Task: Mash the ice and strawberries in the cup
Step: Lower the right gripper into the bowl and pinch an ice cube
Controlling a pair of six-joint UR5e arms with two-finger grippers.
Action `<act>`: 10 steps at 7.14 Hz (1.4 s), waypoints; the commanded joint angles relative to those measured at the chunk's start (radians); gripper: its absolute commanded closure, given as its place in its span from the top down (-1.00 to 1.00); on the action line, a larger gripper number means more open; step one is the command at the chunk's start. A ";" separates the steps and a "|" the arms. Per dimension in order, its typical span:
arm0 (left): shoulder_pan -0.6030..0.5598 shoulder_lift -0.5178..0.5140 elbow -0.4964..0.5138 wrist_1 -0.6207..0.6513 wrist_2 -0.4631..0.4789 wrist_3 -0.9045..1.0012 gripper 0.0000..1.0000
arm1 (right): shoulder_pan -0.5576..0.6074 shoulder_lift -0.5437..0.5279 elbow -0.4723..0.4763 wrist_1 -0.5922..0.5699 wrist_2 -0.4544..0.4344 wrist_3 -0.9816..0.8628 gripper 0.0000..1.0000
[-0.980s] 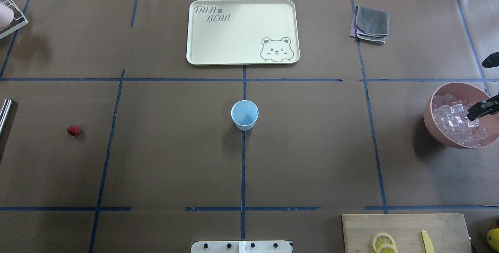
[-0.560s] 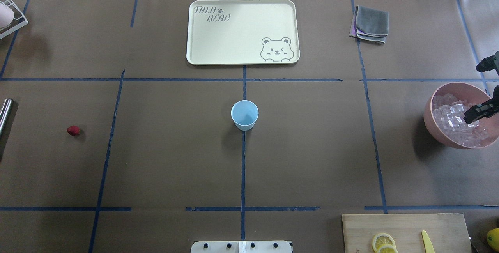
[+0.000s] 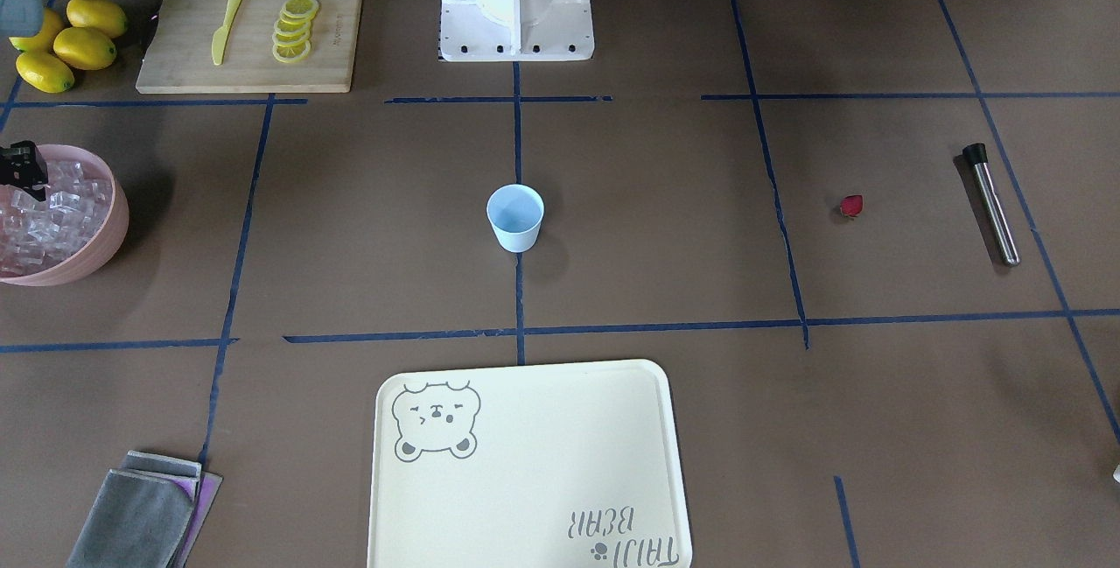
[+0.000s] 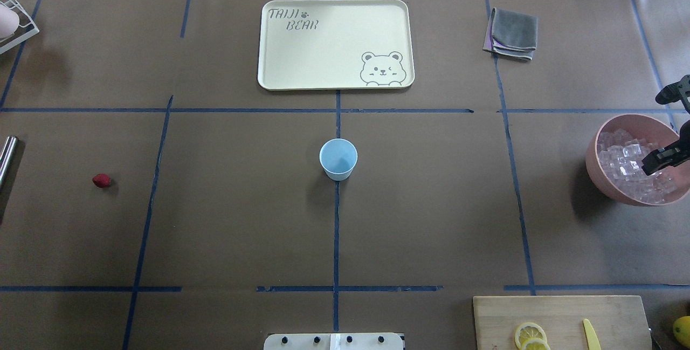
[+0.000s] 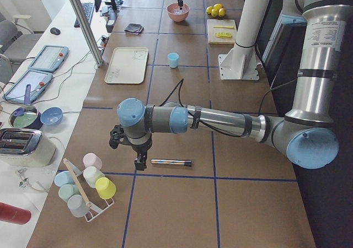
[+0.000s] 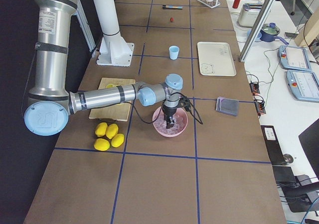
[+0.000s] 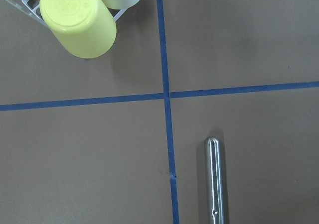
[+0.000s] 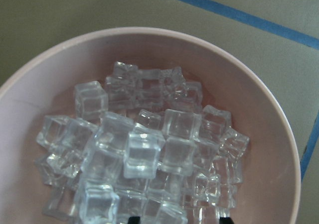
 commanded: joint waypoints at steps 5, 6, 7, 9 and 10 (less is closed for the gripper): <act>0.000 -0.011 -0.008 0.005 0.002 -0.002 1.00 | -0.012 0.006 -0.007 0.001 0.003 0.000 -0.01; 0.000 -0.012 -0.008 0.005 0.002 -0.003 1.00 | -0.014 0.006 -0.007 0.001 0.003 0.000 -0.58; 0.002 -0.014 -0.008 0.005 0.002 -0.006 1.00 | -0.012 0.006 -0.005 0.001 0.005 -0.003 -0.96; 0.002 -0.015 -0.017 0.005 0.002 -0.034 1.00 | 0.007 -0.013 0.025 -0.001 0.002 -0.009 -1.00; 0.002 -0.015 -0.024 0.005 0.002 -0.040 1.00 | 0.071 -0.054 0.088 -0.004 0.012 -0.012 -1.00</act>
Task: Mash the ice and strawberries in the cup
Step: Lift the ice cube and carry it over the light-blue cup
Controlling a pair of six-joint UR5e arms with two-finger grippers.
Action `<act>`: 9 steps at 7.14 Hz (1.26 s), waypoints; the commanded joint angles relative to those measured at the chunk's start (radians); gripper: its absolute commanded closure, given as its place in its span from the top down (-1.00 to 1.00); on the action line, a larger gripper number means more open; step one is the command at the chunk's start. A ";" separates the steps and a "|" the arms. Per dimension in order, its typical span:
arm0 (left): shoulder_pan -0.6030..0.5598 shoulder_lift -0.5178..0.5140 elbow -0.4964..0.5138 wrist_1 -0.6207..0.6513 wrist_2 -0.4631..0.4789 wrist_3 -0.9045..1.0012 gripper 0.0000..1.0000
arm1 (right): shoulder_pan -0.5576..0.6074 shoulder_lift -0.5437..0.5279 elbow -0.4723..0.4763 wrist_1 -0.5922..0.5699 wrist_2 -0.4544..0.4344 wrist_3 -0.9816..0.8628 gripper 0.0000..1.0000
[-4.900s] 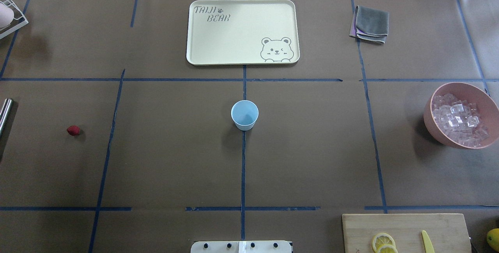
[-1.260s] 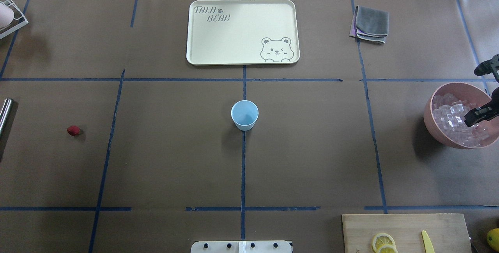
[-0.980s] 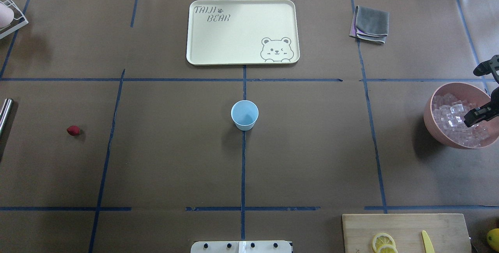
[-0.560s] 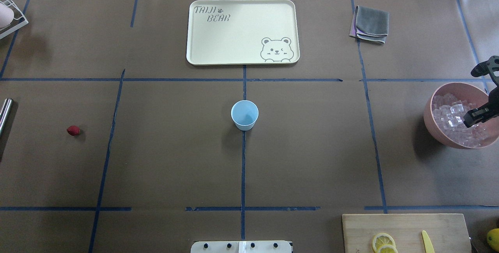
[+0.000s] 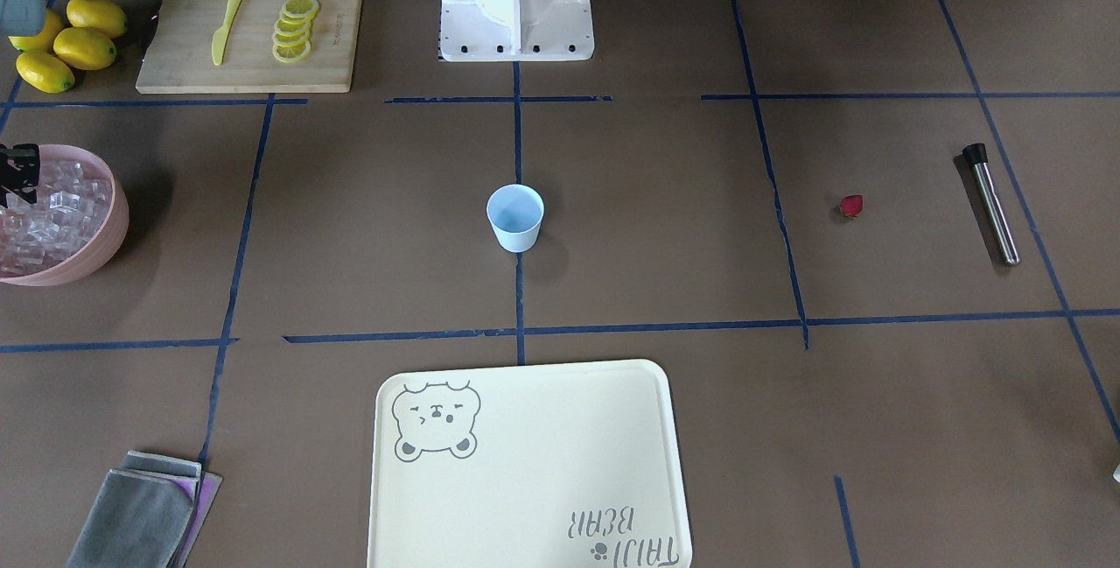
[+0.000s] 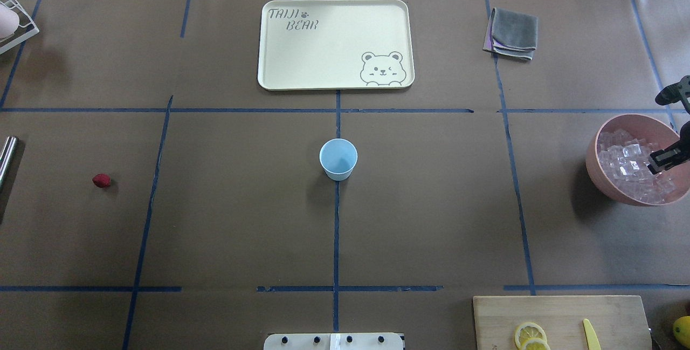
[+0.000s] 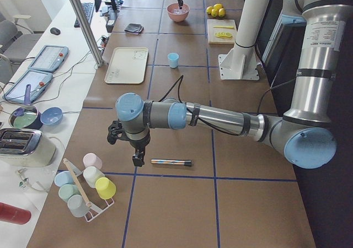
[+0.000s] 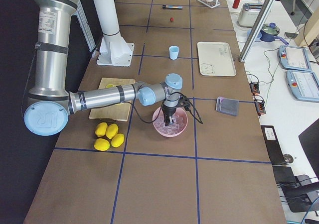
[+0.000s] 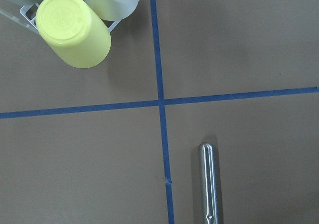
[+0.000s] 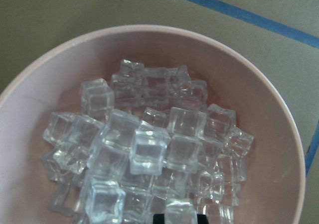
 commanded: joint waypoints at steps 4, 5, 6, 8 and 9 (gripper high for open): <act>0.003 0.000 -0.007 0.000 0.000 -0.015 1.00 | 0.137 0.135 0.277 -0.295 0.069 0.012 -1.00; 0.003 0.000 -0.007 -0.002 -0.002 -0.014 1.00 | 0.128 0.239 0.276 -0.375 0.103 0.018 -1.00; 0.003 0.003 -0.007 -0.003 -0.002 -0.014 1.00 | 0.052 0.372 0.276 -0.456 0.100 0.085 -1.00; 0.005 0.003 -0.010 -0.008 0.001 -0.015 1.00 | -0.135 0.571 0.241 -0.504 0.063 0.353 -1.00; 0.005 0.001 -0.010 -0.008 0.002 -0.015 1.00 | -0.245 0.670 0.187 -0.503 -0.016 0.471 -1.00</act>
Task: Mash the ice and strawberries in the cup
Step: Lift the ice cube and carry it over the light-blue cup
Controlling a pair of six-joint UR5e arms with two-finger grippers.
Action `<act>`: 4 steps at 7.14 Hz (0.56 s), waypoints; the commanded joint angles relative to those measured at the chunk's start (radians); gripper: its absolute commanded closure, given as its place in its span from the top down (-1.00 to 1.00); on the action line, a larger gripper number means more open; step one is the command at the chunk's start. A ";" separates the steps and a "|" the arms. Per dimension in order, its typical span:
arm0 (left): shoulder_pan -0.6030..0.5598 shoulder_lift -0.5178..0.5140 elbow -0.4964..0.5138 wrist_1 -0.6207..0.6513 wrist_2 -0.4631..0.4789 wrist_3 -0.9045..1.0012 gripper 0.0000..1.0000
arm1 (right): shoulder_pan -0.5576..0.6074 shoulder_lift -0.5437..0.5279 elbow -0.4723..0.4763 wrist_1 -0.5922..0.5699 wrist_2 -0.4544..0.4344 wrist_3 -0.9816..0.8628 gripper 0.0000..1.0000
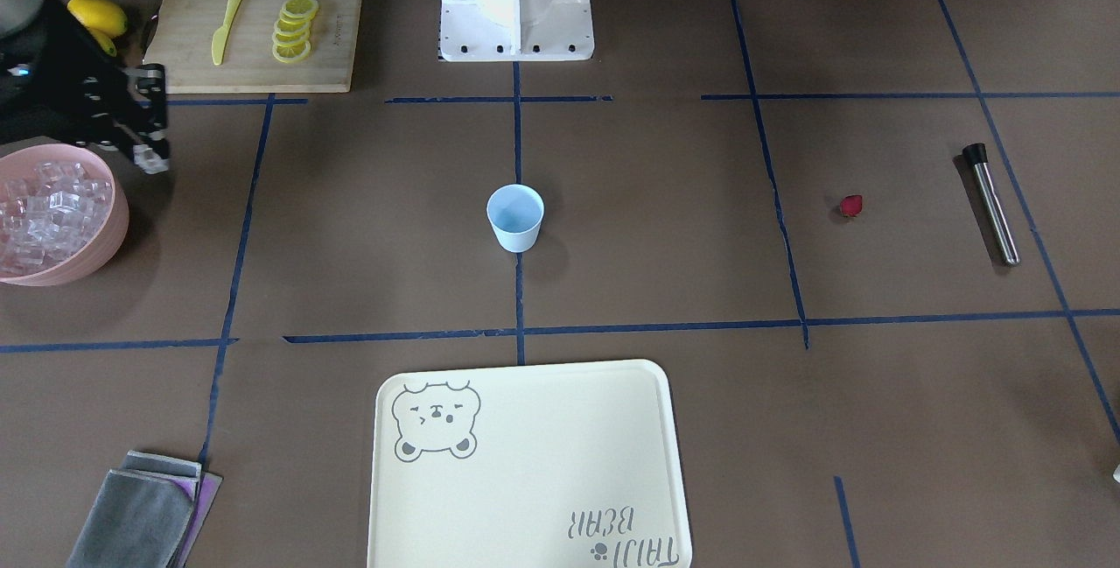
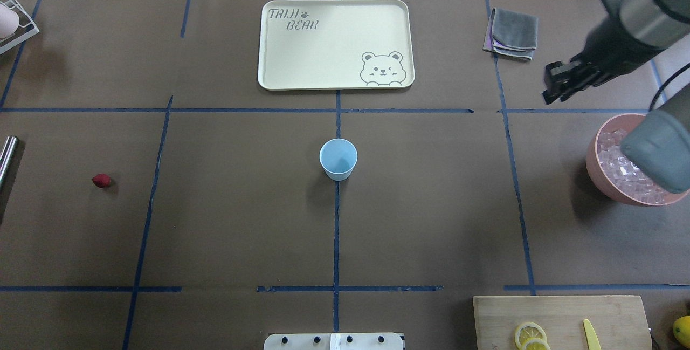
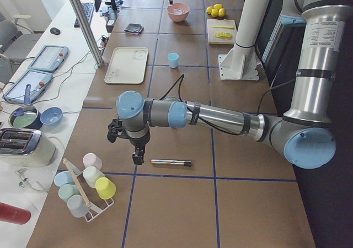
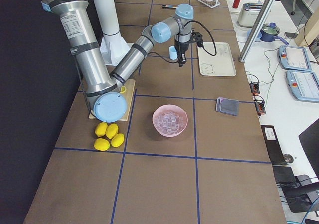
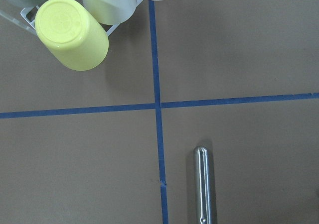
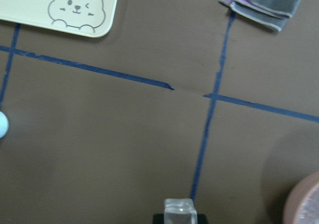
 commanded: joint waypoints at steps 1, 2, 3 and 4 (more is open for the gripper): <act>-0.001 -0.001 0.001 -0.001 0.001 -0.001 1.00 | -0.226 0.241 -0.139 -0.008 -0.132 0.263 -1.00; 0.001 -0.001 0.001 -0.001 0.001 -0.001 1.00 | -0.306 0.333 -0.227 -0.005 -0.192 0.360 -1.00; 0.001 -0.001 0.007 -0.001 0.000 -0.001 1.00 | -0.373 0.421 -0.335 -0.002 -0.249 0.406 -1.00; -0.001 0.001 0.010 -0.001 0.001 -0.001 1.00 | -0.401 0.496 -0.428 0.006 -0.271 0.443 -1.00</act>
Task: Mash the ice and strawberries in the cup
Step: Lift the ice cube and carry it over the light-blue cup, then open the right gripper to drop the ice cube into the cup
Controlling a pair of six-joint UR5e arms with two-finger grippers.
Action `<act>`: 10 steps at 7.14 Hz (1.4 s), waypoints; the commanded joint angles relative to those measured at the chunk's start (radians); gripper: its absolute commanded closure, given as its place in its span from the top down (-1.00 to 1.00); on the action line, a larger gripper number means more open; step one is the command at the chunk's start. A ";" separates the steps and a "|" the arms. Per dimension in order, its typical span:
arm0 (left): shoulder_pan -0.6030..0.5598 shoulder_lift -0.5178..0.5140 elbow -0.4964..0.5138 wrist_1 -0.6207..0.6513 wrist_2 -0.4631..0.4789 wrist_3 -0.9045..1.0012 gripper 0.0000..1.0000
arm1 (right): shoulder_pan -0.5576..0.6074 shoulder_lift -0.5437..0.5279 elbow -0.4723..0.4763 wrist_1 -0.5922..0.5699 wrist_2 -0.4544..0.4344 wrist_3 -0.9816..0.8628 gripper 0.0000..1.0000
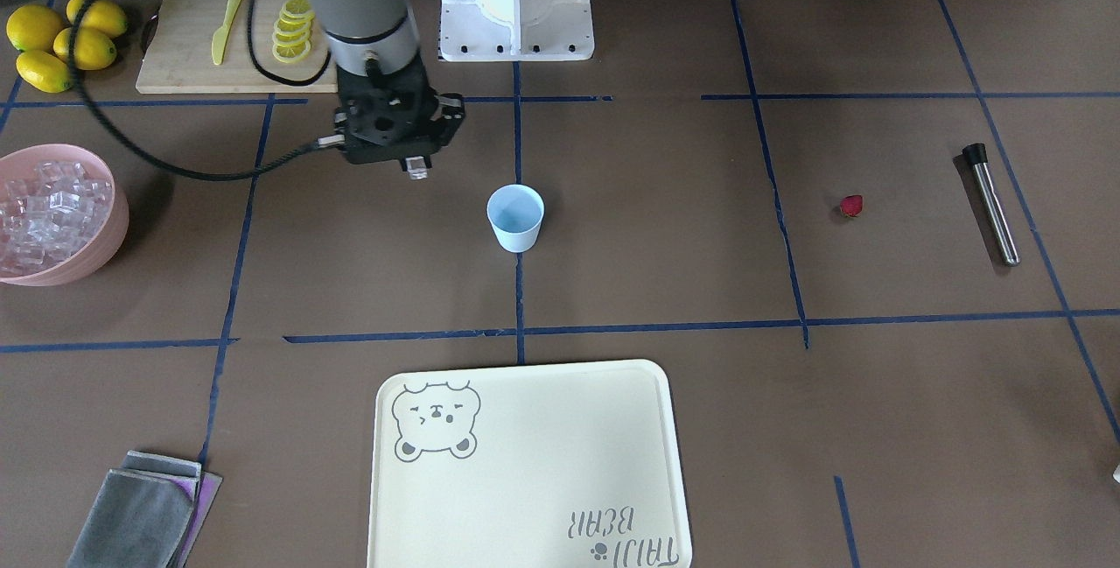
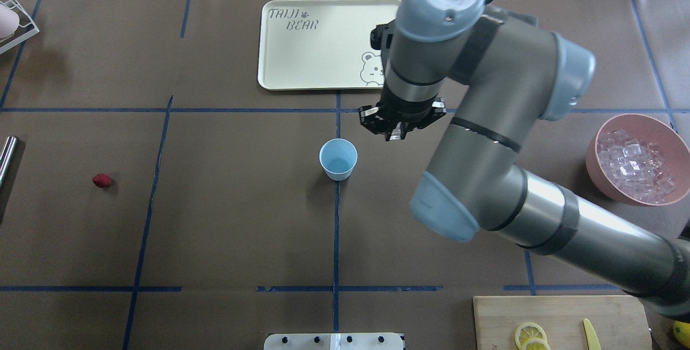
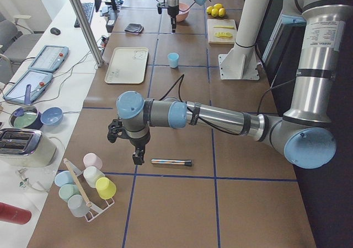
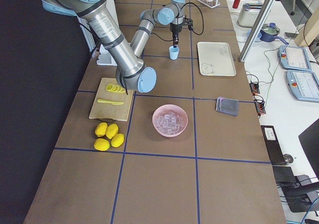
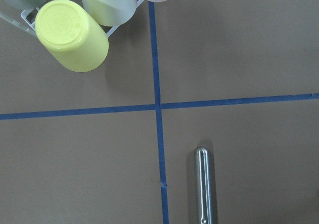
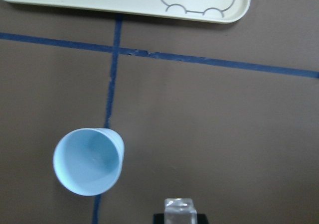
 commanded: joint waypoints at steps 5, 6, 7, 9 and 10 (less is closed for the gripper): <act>0.002 0.001 0.009 0.000 0.001 0.000 1.00 | -0.093 0.138 -0.257 0.118 -0.066 0.083 -0.91; 0.002 0.000 0.009 0.000 0.001 0.000 1.00 | -0.093 0.139 -0.258 0.118 -0.066 0.083 -0.87; 0.002 0.000 0.009 0.000 0.001 0.000 1.00 | -0.093 0.139 -0.258 0.138 -0.066 0.083 -0.72; 0.004 0.000 0.011 0.000 0.001 0.000 1.00 | -0.093 0.139 -0.266 0.159 -0.066 0.083 -0.09; 0.004 0.000 0.011 0.000 0.001 0.000 1.00 | -0.093 0.137 -0.266 0.159 -0.066 0.083 0.06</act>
